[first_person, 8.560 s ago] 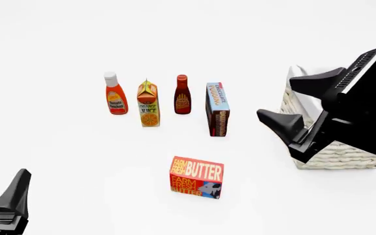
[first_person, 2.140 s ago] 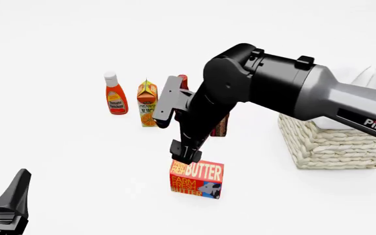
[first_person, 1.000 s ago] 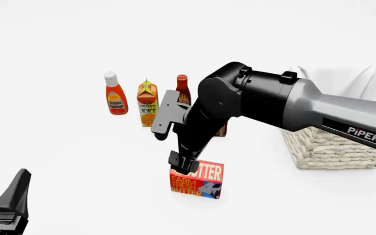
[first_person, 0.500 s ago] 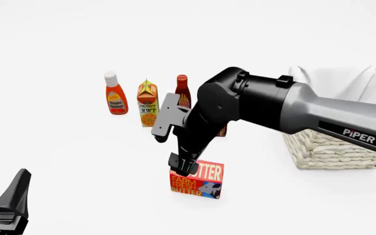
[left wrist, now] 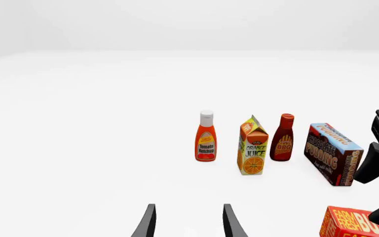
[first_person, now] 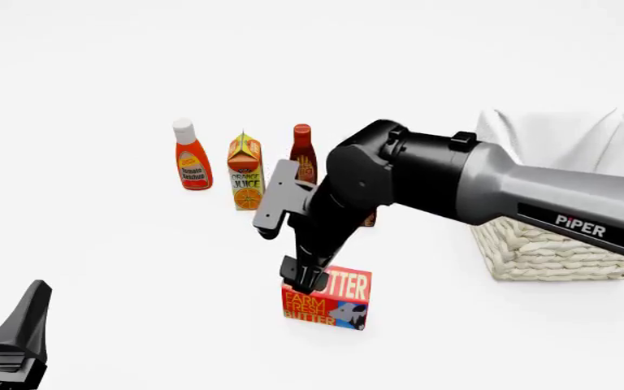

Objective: Pick the butter and place it in the basket.

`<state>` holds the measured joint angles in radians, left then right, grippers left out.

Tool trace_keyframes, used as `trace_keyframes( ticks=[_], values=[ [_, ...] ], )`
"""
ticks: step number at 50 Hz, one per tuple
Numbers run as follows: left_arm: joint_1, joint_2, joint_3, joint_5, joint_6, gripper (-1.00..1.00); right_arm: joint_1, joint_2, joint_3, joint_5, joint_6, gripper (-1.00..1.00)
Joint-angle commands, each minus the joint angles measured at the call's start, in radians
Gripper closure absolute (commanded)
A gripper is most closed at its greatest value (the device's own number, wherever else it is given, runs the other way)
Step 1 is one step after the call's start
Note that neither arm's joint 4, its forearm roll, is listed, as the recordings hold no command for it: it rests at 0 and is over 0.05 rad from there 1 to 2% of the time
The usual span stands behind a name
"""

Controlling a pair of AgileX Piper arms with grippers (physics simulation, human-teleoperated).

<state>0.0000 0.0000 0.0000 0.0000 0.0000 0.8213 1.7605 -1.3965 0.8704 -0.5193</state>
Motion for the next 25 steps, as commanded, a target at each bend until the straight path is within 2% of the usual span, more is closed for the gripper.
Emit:
trace_keyframes(
  ticks=[1, 25],
  values=[
    [0.000, 0.000, 0.000, 0.000, 0.000, -1.00, 0.002, -0.002, 0.017, -0.020, 0.005, -1.00],
    [0.000, 0.000, 0.000, 0.000, 0.000, -1.00, -0.007, 0.017, 0.031, -0.050, 0.009, -1.00]
  ],
)
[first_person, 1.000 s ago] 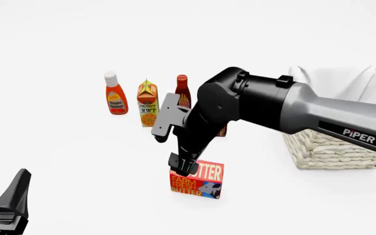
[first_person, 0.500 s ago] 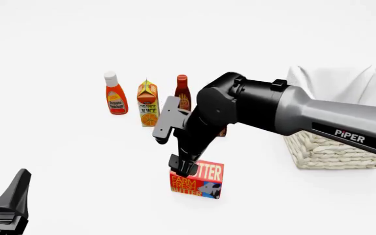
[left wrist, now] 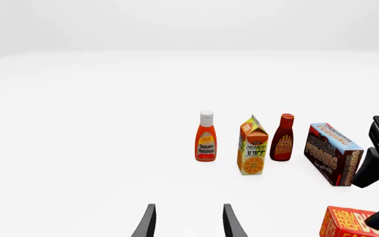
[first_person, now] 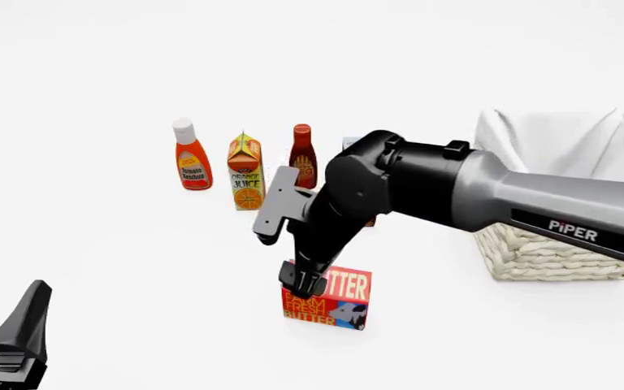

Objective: Pick the butter and place it in the basket.

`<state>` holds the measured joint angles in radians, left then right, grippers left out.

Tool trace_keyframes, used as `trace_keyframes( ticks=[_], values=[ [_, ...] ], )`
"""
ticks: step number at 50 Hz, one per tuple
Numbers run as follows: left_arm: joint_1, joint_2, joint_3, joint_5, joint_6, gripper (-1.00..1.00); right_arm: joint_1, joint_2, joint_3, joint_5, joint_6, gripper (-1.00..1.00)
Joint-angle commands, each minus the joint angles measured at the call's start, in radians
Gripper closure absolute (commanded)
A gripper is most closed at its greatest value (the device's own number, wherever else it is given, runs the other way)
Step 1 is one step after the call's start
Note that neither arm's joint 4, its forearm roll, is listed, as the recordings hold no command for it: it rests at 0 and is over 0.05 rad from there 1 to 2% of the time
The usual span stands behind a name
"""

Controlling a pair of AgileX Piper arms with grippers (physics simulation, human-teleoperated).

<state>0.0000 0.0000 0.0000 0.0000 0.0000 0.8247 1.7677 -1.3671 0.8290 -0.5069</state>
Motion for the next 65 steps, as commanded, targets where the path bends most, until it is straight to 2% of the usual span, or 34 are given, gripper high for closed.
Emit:
trace_keyframes(
  ticks=[1, 65],
  values=[
    [0.000, 0.000, 0.000, 0.000, 0.000, -1.00, -0.014, 0.013, -0.002, -0.006, -0.008, -1.00],
    [0.000, 0.000, 0.000, 0.000, 0.000, -1.00, -0.018, 0.044, 0.050, -0.096, 0.022, -1.00]
  ],
)
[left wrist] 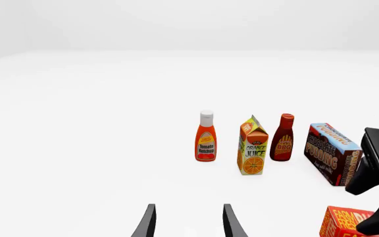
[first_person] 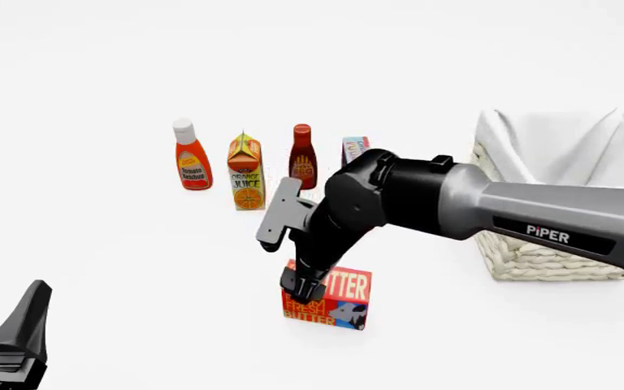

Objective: Pick the butter and place it in the basket.

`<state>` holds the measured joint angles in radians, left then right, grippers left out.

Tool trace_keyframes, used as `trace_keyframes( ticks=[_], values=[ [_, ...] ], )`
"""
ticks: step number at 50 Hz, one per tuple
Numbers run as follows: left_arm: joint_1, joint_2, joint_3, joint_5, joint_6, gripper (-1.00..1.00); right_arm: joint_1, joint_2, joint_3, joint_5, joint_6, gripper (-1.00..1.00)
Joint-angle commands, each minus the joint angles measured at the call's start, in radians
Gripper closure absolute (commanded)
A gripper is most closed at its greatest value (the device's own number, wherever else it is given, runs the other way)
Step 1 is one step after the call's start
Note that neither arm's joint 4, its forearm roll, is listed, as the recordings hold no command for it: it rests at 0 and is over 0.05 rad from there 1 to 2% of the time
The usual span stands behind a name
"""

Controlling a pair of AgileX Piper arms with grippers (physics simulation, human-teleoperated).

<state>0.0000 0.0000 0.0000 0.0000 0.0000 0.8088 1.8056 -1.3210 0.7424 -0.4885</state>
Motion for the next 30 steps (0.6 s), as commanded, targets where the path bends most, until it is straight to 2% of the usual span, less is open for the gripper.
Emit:
trace_keyframes(
  ticks=[1, 30],
  values=[
    [0.000, 0.000, 0.000, 0.000, 0.000, -1.00, 0.000, 0.005, 0.005, -0.010, 0.007, -1.00],
    [0.000, 0.000, 0.000, 0.000, 0.000, -1.00, -0.012, 0.029, 0.007, -0.034, 0.009, -1.00]
  ],
)
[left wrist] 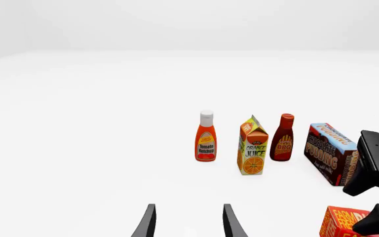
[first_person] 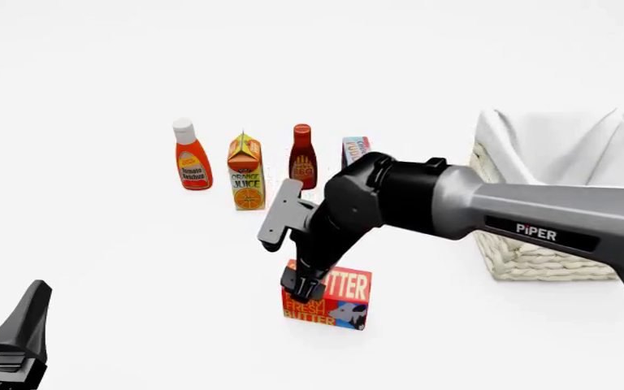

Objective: Pick the butter and place it in the basket.

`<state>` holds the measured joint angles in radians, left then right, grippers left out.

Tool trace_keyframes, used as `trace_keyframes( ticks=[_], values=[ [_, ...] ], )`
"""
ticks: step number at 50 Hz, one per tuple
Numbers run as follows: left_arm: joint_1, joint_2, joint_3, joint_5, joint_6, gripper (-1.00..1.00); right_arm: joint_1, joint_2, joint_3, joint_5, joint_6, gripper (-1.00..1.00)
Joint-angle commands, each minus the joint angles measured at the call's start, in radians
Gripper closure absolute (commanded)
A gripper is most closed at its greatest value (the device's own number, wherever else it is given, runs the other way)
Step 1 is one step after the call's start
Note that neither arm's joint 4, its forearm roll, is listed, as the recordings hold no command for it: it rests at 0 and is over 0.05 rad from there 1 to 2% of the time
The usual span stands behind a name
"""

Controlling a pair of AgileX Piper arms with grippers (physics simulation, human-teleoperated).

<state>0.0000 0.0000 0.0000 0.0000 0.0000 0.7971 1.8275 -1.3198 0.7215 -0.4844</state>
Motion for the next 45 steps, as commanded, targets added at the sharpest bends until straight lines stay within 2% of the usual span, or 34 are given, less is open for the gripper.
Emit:
trace_keyframes(
  ticks=[1, 45],
  values=[
    [0.000, 0.000, 0.000, 0.000, 0.000, -1.00, -0.001, 0.009, 0.005, -0.014, 0.004, -1.00],
    [0.000, 0.000, 0.000, 0.000, 0.000, -1.00, -0.002, 0.051, 0.033, -0.072, 0.018, -1.00]
  ],
)
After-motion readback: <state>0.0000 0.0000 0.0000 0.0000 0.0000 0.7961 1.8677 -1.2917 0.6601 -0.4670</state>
